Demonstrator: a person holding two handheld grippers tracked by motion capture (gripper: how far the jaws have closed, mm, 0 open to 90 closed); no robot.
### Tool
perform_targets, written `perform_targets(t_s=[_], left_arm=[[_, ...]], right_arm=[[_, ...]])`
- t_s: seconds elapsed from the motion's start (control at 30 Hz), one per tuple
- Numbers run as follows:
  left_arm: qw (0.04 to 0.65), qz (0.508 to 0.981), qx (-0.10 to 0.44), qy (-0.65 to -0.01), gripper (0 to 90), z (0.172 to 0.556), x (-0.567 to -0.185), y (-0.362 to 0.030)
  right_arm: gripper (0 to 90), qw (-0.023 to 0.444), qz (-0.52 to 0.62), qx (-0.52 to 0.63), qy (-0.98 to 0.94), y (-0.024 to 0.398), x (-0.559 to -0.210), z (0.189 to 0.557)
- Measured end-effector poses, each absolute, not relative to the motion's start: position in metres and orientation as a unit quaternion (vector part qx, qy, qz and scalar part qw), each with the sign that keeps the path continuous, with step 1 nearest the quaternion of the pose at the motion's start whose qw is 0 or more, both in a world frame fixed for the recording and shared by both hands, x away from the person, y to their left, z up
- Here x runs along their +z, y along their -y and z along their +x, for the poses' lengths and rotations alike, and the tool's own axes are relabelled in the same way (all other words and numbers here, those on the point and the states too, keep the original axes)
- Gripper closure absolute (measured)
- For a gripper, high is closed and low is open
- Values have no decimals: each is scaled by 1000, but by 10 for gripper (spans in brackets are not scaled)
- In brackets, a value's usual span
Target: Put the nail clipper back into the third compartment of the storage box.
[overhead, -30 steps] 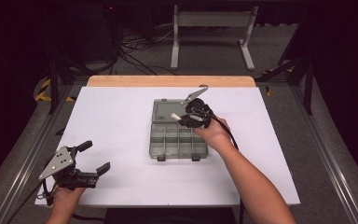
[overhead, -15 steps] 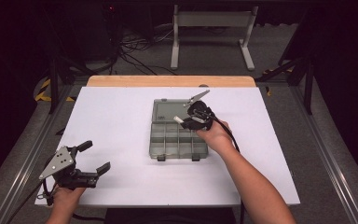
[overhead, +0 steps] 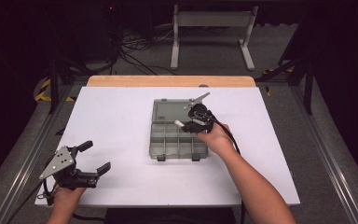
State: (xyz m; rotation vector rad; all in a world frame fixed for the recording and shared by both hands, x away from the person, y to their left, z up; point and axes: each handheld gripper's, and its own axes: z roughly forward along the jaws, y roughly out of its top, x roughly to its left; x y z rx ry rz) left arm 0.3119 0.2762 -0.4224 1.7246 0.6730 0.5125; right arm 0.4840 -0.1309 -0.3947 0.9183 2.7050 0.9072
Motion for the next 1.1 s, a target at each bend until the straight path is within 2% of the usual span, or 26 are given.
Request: perform_targets(t_s=[0.5,0.57,0.6,0.93,1.1], left_arm=[[574,734,220,-287,4,312,-423,-276],[575,734,220,-287,5,312,-422,-276],[575,734,220,-287,5,312,-422,-276],[574,734,221,-287,5,312,-422,-276],[573,735,220,-287,5,312,-422,-276]], right_arm=[[773,67,307,307,-898,130,-397,483],[747,65,309,306,-898,130,-398,484],[691,64,313,308,-896,130,-398,484],[659,67,314,325,-890,134,-392,483],[604,70,308,335,-888,134,-386,479]])
